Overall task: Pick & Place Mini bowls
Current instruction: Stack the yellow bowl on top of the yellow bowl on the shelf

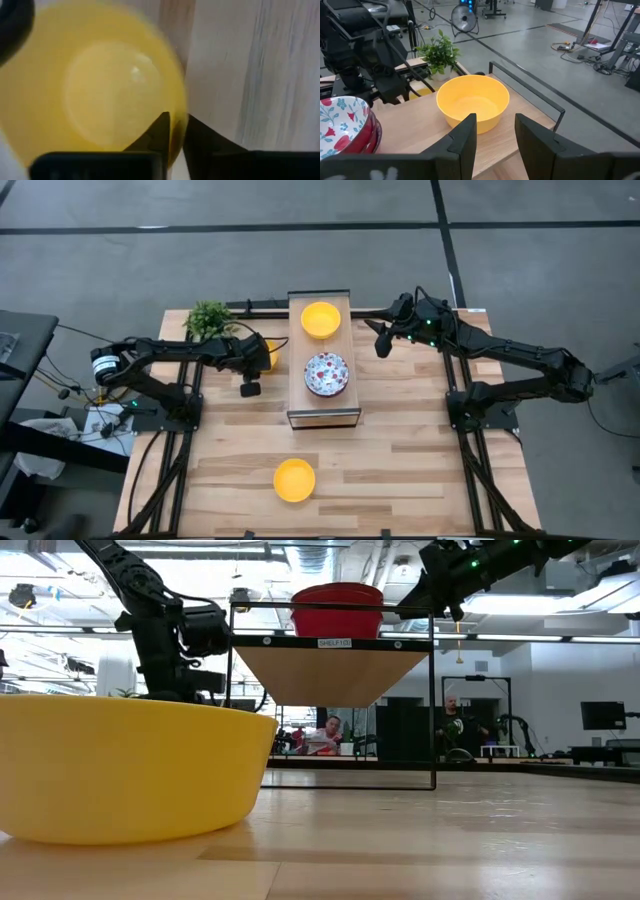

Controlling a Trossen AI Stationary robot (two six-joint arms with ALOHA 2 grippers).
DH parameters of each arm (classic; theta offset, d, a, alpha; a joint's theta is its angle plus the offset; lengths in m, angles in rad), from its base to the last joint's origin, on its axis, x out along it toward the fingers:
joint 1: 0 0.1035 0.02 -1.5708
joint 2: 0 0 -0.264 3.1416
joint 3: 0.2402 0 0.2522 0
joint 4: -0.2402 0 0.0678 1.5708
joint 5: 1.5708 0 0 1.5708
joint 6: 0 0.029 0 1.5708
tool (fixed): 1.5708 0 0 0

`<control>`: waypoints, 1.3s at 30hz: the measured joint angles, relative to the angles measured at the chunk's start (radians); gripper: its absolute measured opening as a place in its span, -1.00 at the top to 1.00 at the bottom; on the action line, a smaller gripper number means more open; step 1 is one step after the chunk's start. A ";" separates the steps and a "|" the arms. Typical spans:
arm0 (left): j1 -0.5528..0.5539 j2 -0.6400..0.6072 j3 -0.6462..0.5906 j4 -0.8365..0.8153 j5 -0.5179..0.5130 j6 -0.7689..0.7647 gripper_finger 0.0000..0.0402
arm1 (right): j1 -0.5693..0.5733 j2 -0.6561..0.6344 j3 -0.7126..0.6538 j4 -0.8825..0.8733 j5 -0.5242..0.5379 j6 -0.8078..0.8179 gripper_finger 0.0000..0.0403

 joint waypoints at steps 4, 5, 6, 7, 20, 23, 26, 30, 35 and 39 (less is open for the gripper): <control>0.000 -0.028 0.000 -0.004 0.000 0.000 0.96 | 0.000 0.000 0.000 0.000 0.000 0.000 0.38; 0.000 -0.040 0.000 -0.015 -0.002 -0.004 0.96 | 0.000 0.000 0.000 0.000 0.000 0.000 0.38; 0.000 -0.056 0.001 -0.027 -0.006 -0.010 0.96 | 0.000 0.000 0.000 0.000 0.000 0.000 0.38; 0.000 -0.076 0.004 -0.049 -0.012 -0.020 0.97 | 0.000 0.000 0.000 0.000 0.000 0.000 0.38; -0.045 -0.431 0.194 -0.175 -0.096 -0.103 0.98 | 0.000 0.000 0.000 0.000 0.000 -0.001 0.38; -0.073 -0.443 0.290 -0.173 -0.162 -0.068 0.98 | 0.000 0.000 0.000 0.000 0.000 -0.001 0.38; -0.104 -0.413 0.398 -0.149 -0.192 0.022 0.98 | 0.000 0.000 0.000 0.001 0.000 -0.001 0.38; -0.128 -0.318 0.543 -0.132 -0.211 0.161 0.98 | 0.000 0.000 0.000 0.002 0.000 -0.001 0.38; -0.143 -0.154 0.703 -0.134 -0.211 0.343 0.98 | 0.000 0.000 0.000 0.001 0.000 -0.001 0.38; -0.153 -0.025 0.805 -0.136 -0.197 0.476 0.98 | -0.001 0.000 0.000 -0.005 0.000 0.021 0.38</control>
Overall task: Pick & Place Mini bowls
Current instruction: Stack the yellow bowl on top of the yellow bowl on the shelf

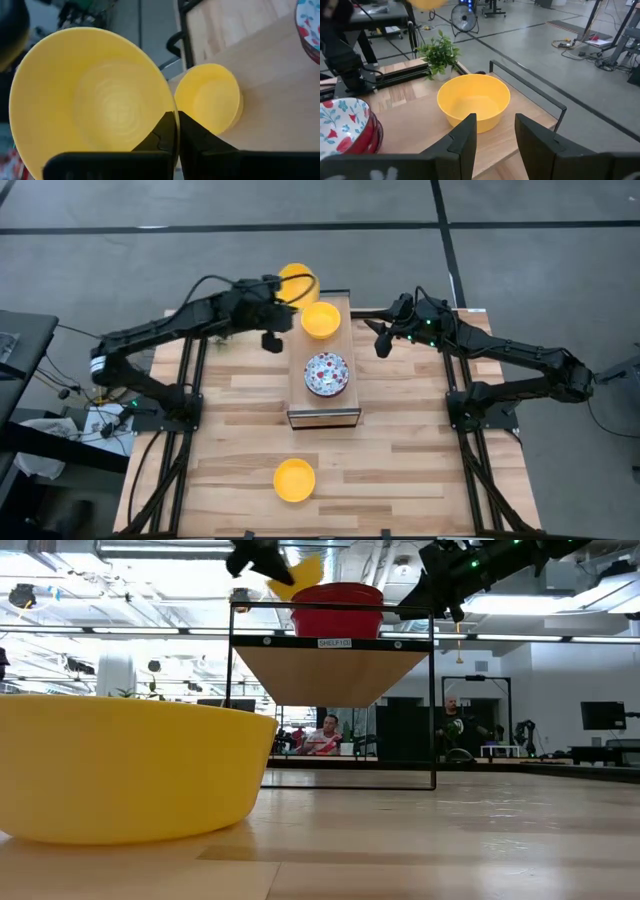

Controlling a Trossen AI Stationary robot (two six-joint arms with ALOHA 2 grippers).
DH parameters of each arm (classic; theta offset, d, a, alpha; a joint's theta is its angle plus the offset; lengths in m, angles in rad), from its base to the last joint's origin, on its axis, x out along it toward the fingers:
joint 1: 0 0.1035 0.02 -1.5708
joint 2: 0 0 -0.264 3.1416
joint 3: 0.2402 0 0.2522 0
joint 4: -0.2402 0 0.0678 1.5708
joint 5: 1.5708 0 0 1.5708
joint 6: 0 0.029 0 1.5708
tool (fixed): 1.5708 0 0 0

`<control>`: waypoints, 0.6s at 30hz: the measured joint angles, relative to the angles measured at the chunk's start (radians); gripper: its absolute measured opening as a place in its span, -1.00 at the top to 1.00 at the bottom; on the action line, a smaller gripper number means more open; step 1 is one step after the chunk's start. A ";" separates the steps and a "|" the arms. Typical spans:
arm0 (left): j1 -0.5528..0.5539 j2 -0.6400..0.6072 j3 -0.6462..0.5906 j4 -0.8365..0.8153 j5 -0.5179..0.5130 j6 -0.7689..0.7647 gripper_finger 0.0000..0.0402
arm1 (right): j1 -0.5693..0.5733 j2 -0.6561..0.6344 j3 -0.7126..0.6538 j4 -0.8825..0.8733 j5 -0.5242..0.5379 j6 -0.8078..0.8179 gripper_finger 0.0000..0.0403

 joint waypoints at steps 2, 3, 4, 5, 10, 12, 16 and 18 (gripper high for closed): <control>0.000 0.055 0.046 -0.011 0.029 0.044 0.98 | -0.006 0.000 0.000 0.000 -0.001 0.011 0.38; -0.002 0.078 0.065 -0.012 0.045 0.061 0.97 | -0.009 0.000 0.000 -0.005 -0.001 0.010 0.38; -0.004 0.101 0.082 -0.016 0.053 0.078 0.97 | -0.013 -0.002 0.000 -0.016 -0.001 0.006 0.38; -0.007 0.119 0.100 -0.017 0.058 0.096 0.97 | -0.019 -0.008 0.000 -0.036 -0.001 0.006 0.38; -0.006 0.193 0.173 -0.087 0.083 0.158 0.97 | -0.058 -0.073 -0.001 -0.100 -0.012 -0.028 0.38; -0.003 0.216 0.193 -0.124 0.088 0.159 0.97 | -0.076 -0.108 -0.001 -0.107 -0.031 -0.057 0.38; 0.003 0.244 0.222 -0.172 0.091 0.161 0.97 | -0.122 -0.184 -0.003 -0.149 -0.089 -0.096 0.38; 0.005 0.252 0.231 -0.187 0.091 0.165 0.97 | -0.146 -0.223 -0.031 -0.145 -0.140 -0.106 0.38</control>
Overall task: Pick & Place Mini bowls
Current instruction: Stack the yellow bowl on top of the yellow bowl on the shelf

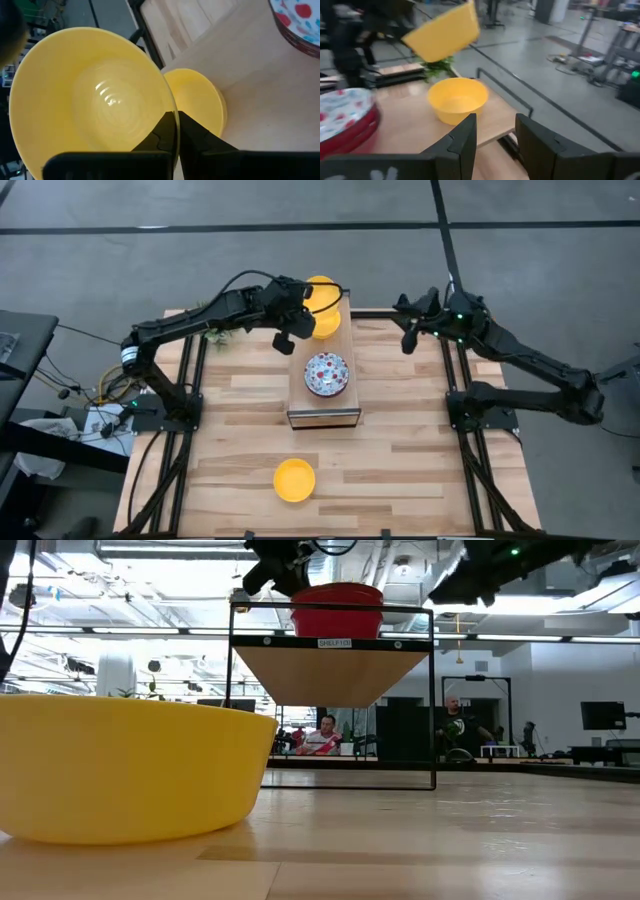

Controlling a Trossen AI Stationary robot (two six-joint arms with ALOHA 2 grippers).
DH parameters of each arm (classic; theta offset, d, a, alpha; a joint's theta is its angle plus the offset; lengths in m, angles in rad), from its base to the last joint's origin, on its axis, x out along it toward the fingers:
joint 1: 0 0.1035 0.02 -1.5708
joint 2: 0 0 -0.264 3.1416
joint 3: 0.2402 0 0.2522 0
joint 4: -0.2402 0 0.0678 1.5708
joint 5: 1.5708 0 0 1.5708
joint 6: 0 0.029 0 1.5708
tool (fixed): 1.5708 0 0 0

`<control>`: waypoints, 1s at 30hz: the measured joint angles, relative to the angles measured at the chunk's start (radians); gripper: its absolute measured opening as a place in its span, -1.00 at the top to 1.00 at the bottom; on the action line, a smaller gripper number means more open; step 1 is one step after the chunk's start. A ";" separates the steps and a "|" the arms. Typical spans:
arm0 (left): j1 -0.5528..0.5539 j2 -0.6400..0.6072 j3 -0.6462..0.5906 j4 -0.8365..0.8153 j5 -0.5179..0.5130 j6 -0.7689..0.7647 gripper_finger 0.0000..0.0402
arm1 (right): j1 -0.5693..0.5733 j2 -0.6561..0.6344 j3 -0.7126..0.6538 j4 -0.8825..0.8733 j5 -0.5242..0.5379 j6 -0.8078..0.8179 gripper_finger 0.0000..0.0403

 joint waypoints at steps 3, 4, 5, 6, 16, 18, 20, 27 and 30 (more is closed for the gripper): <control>0.005 0.009 0.002 -0.005 0.001 0.021 0.97 | -0.034 -0.070 -0.085 0.050 -0.089 0.015 0.38; 0.010 0.009 0.002 -0.008 0.002 0.023 0.97 | -0.045 -0.097 -0.122 0.083 -0.117 0.036 0.38; 0.014 0.009 0.002 -0.008 0.004 0.025 0.97 | -0.053 -0.122 -0.158 0.122 -0.142 0.060 0.38; 0.017 0.009 0.002 -0.008 0.003 0.025 0.97 | -0.058 -0.145 -0.193 0.167 -0.163 0.080 0.38; 0.041 0.020 0.002 -0.054 0.038 0.017 0.97 | -0.061 -0.273 -0.423 0.416 -0.190 0.284 0.38; 0.039 0.022 0.002 -0.052 0.044 0.017 0.97 | -0.058 -0.274 -0.427 0.418 -0.190 0.303 0.38; 0.040 0.025 0.002 -0.056 0.049 0.017 0.97 | -0.053 -0.273 -0.427 0.417 -0.190 0.312 0.38; 0.073 0.065 0.001 -0.078 0.094 0.008 0.97 | -0.012 -0.273 -0.427 0.419 -0.189 0.320 0.38; 0.075 0.083 0.001 -0.082 0.095 0.009 0.97 | 0.008 -0.273 -0.427 0.418 -0.182 0.321 0.38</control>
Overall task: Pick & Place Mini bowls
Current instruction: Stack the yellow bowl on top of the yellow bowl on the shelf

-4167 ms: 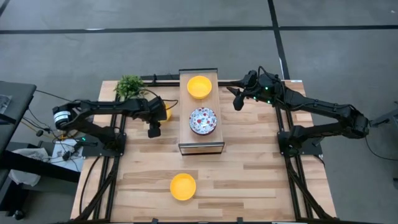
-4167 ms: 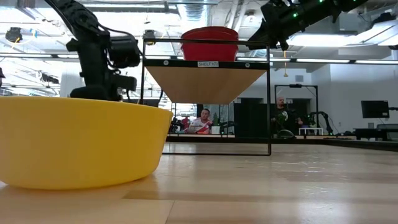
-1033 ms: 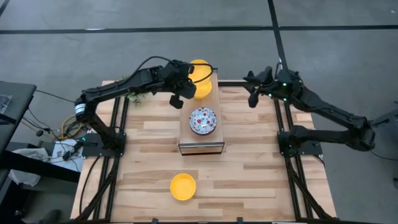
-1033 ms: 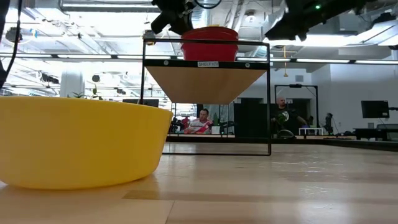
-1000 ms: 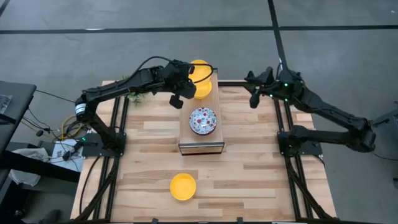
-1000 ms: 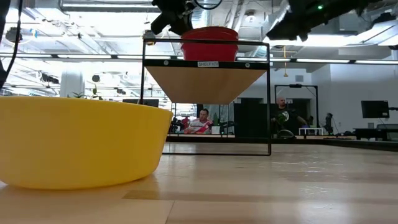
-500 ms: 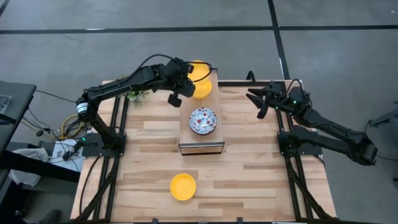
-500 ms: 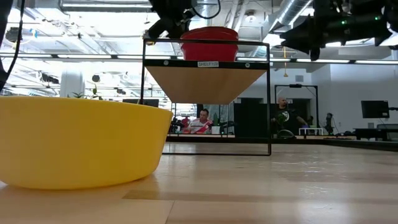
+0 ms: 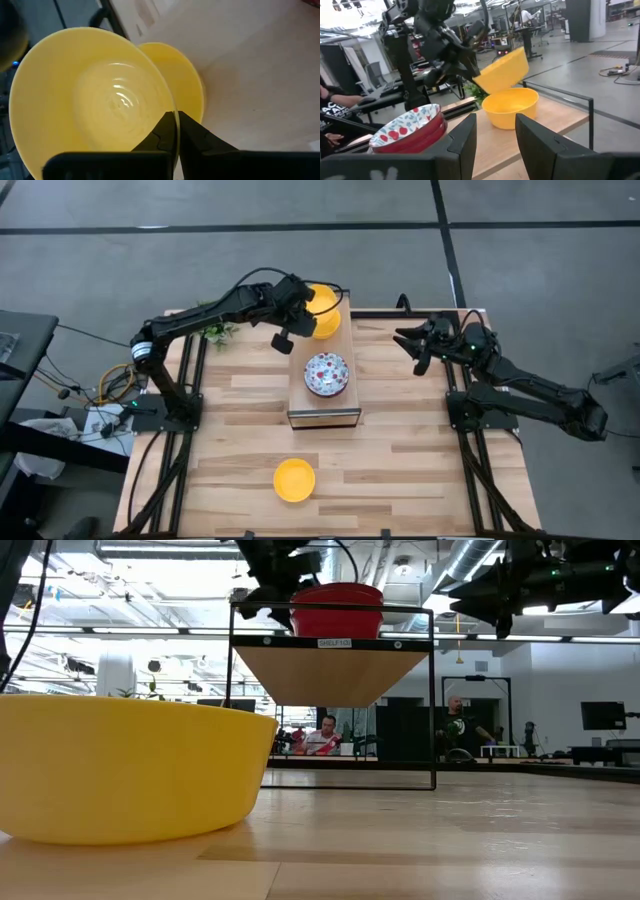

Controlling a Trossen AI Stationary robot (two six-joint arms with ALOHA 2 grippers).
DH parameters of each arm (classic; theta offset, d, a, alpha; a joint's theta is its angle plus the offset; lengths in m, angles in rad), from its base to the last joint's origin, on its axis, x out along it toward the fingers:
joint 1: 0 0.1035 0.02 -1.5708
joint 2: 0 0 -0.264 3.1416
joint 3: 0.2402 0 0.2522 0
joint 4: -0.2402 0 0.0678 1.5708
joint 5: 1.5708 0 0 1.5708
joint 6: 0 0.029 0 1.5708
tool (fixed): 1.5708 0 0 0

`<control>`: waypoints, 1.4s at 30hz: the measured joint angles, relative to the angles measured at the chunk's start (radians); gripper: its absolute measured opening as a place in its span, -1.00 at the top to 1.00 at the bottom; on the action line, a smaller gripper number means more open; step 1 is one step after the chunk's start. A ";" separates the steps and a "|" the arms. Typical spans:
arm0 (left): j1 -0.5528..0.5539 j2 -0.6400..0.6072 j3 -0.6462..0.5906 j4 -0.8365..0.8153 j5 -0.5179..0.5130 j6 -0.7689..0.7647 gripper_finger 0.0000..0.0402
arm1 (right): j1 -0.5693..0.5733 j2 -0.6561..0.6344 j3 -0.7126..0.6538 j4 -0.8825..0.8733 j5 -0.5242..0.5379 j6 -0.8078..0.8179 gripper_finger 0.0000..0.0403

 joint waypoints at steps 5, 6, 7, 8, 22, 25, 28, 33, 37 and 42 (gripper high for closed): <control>-0.002 0.023 -0.001 -0.010 0.002 0.008 0.97 | 0.021 0.000 0.000 -0.001 0.008 0.001 0.38; -0.001 0.023 -0.001 -0.010 0.002 0.008 0.97 | 0.022 0.000 0.000 -0.001 0.008 0.001 0.38; -0.001 0.023 -0.001 -0.010 0.003 0.008 0.97 | 0.021 0.000 0.000 -0.001 0.008 0.001 0.38; -0.001 0.023 -0.001 -0.011 0.006 0.008 0.97 | 0.021 0.000 0.000 -0.001 0.008 0.001 0.38; 0.006 0.049 -0.001 -0.030 0.037 0.007 0.97 | 0.021 0.000 0.000 -0.001 0.009 0.001 0.38; 0.005 0.066 -0.001 -0.030 0.034 0.007 0.97 | 0.021 0.001 0.000 -0.001 0.009 0.001 0.38; 0.006 0.073 -0.001 -0.029 0.008 0.007 0.97 | 0.021 0.001 0.000 -0.001 0.008 0.001 0.38; 0.006 0.073 -0.001 -0.030 0.005 0.007 0.97 | 0.021 0.000 0.000 -0.002 0.008 0.001 0.38; 0.006 0.073 -0.001 -0.030 0.011 0.007 0.97 | 0.021 0.000 0.000 -0.002 0.008 0.000 0.38; 0.006 0.073 -0.001 -0.030 0.011 0.007 0.96 | 0.021 0.001 0.000 -0.002 0.008 0.000 0.38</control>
